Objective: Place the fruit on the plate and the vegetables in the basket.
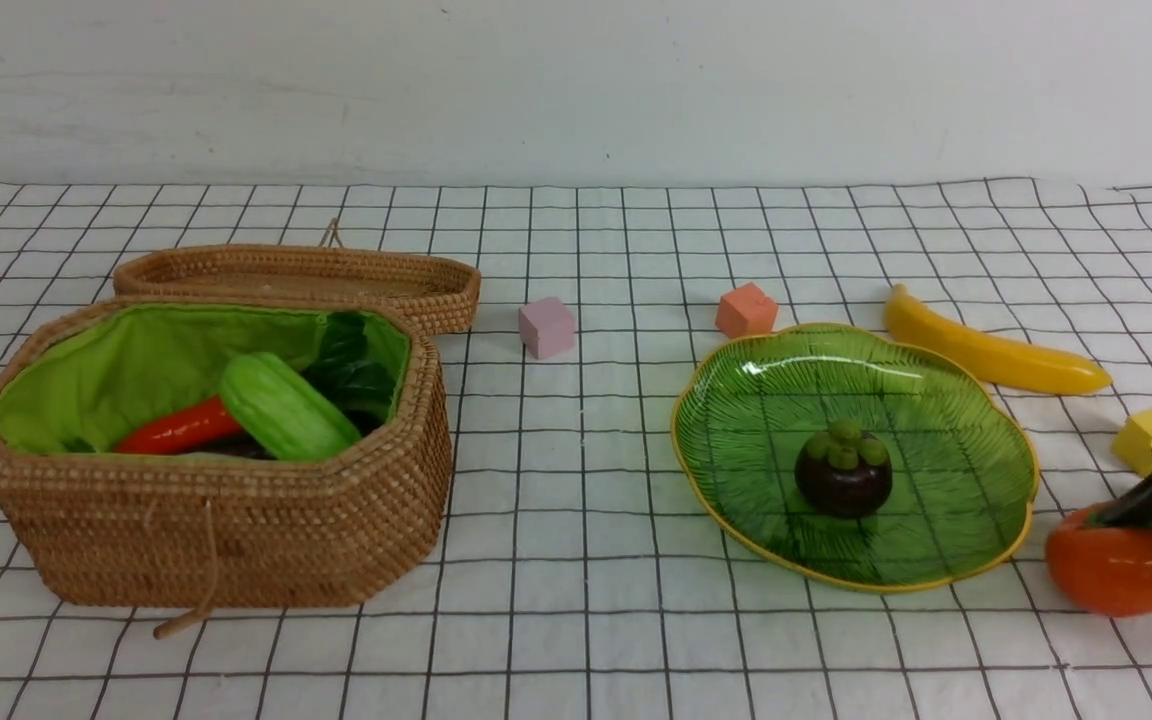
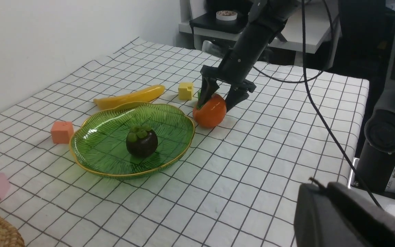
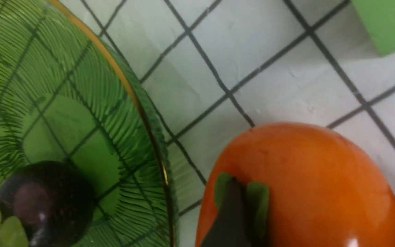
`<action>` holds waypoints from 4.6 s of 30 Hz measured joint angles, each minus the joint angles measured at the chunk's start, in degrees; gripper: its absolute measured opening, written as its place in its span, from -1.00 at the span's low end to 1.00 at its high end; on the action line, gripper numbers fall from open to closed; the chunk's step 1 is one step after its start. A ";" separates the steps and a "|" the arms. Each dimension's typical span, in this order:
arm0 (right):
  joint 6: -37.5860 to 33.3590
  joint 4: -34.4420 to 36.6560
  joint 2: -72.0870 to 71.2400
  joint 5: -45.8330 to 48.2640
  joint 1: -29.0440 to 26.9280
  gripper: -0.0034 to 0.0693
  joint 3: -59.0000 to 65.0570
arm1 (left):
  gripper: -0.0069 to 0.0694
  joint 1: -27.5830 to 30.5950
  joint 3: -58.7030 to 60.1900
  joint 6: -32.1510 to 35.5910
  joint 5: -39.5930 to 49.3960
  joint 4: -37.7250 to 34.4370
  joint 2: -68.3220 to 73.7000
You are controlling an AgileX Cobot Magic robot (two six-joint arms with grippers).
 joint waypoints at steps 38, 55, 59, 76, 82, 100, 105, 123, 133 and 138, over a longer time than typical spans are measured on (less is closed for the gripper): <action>-3.49 -12.22 -1.11 -1.84 20.03 0.94 -19.60 | -0.75 0.00 0.00 -1.16 -3.54 -0.45 0.00; -25.97 -34.66 18.50 20.57 16.49 0.34 -55.45 | -0.75 0.00 0.00 -7.19 -19.04 -0.85 2.12; -31.21 -35.12 24.23 19.16 16.49 0.48 -58.97 | -0.75 0.00 0.00 -7.19 -20.10 -0.15 3.15; -34.83 -32.42 38.26 14.23 13.06 0.49 -66.43 | -0.71 0.00 0.00 -7.25 -20.26 1.14 8.78; -34.65 -31.85 37.40 15.43 13.18 -0.01 -66.34 | -0.71 0.00 0.00 -7.25 -19.92 1.50 8.78; 12.43 -26.45 11.11 33.72 27.27 0.00 -54.84 | -0.70 0.00 0.00 -7.25 -12.06 7.54 8.78; 23.53 -27.07 13.51 23.82 36.10 0.00 -48.04 | -0.70 0.00 0.00 -7.25 -9.69 7.65 8.78; 37.75 -29.27 18.42 18.39 37.03 0.84 -49.20 | -0.68 0.00 0.00 -5.91 -6.40 8.28 8.73; 26.82 -34.99 1.02 33.09 37.53 0.06 -47.87 | -0.85 0.00 1.28 -12.81 -10.38 11.29 -2.15; 26.93 -40.01 -14.27 34.16 39.77 -0.65 -35.07 | -0.85 0.00 10.68 -18.30 -14.75 15.27 -15.16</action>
